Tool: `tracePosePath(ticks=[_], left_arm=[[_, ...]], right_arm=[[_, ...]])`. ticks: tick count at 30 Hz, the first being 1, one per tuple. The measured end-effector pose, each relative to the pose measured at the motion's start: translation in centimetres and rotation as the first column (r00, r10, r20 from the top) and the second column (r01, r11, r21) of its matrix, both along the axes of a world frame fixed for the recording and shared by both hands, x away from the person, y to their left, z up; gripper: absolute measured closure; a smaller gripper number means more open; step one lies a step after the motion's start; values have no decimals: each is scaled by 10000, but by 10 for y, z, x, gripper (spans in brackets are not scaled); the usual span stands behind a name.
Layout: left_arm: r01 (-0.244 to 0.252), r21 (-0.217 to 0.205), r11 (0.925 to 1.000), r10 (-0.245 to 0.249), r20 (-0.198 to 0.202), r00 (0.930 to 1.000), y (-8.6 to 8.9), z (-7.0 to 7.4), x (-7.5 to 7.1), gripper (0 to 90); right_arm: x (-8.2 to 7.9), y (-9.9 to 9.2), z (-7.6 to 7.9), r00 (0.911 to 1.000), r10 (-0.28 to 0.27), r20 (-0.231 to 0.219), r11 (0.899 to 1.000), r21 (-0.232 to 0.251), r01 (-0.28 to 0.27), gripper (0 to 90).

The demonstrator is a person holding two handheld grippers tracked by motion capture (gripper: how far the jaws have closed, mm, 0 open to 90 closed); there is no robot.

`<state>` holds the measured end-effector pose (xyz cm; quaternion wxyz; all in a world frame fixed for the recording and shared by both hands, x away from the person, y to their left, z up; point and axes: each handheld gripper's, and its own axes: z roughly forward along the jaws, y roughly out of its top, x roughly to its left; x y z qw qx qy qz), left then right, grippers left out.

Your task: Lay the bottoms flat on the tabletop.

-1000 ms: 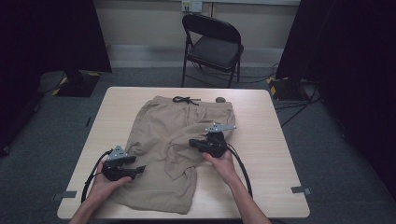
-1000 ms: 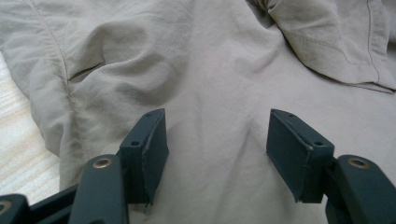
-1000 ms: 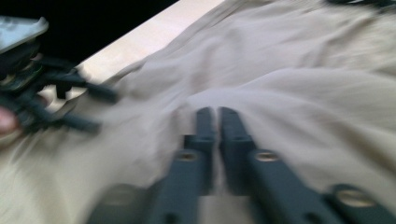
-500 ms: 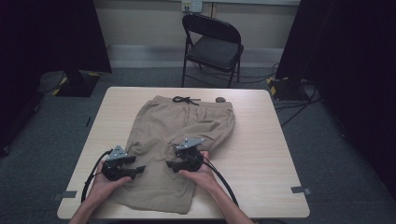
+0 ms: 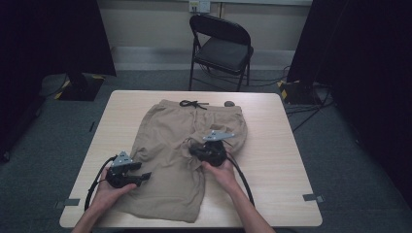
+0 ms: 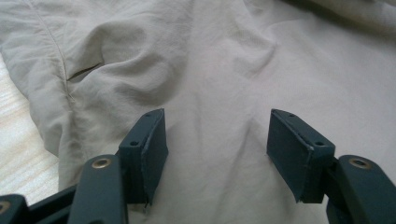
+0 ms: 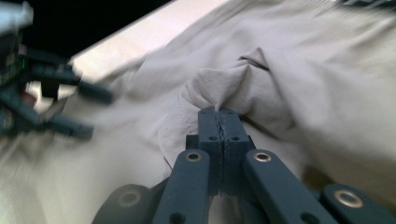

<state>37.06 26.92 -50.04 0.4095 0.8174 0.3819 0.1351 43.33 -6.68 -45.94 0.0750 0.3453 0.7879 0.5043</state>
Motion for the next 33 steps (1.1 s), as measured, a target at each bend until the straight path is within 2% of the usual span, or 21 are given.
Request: tracePosePath(ticks=[4,7,9,12,14,17,18,20,22,23,26,29,30,31,33], left_arm=[[-12,-5,10000,12,7,10000,0,0,0,376],[-24,-33,10000,24,-21,10000,0,0,0,375],[-33,-34,10000,33,-9,10000,0,0,0,376],[16,-15,10000,-16,-10,10000,0,0,0,376],[-23,-39,10000,23,-23,10000,0,0,0,376],[-35,-27,10000,35,-4,10000,0,0,0,376],[-38,-27,10000,38,-1,10000,0,0,0,376],[-42,-1,10000,42,22,10000,0,0,0,376],[-29,-17,10000,29,-16,10000,0,0,0,376],[-42,-19,10000,42,-23,10000,0,0,0,376],[-98,15,10000,98,-25,9999,0,1,0,383],[-171,140,9998,172,-40,9998,-2,1,0,383],[-158,154,9998,158,-25,9999,-2,1,0,383],[-130,67,9999,130,-53,9999,-1,1,0,383],[-113,5,9999,113,-46,9999,0,1,0,383]], right_arm=[[16,-29,19,9970,-760,177,9969,225,756,900],[31,-51,26,9886,-1486,226,9888,197,1482,900],[42,-65,26,9797,-2005,81,9796,124,2004,900],[56,-85,18,9631,-2684,-185,9632,-188,2681,900],[63,-97,7,9481,-3151,-422,9483,-535,3128,900],[65,-107,-10,9355,-3459,-725,9359,-975,3385,899],[65,-110,-17,9340,-3463,-882,9358,-1024,3373,898],[62,-113,-27,9362,-3357,-1043,9400,-1018,3257,879],[58,-113,-29,9396,-3239,-1109,9450,-862,3156,824],[56,-113,-28,9459,-3064,-1070,9506,-863,2982,775],[47,-115,-19,9550,-2844,-847,9577,-705,2790,651],[37,-117,-3,9585,-2815,-459,9591,-430,2796,552],[37,-117,-3,9585,-2815,-459,9591,-430,2796,552],[29,-116,7,9599,-2801,-139,9595,-339,2795,508],[22,-113,13,9637,-2669,32,9633,-272,2669,486]])
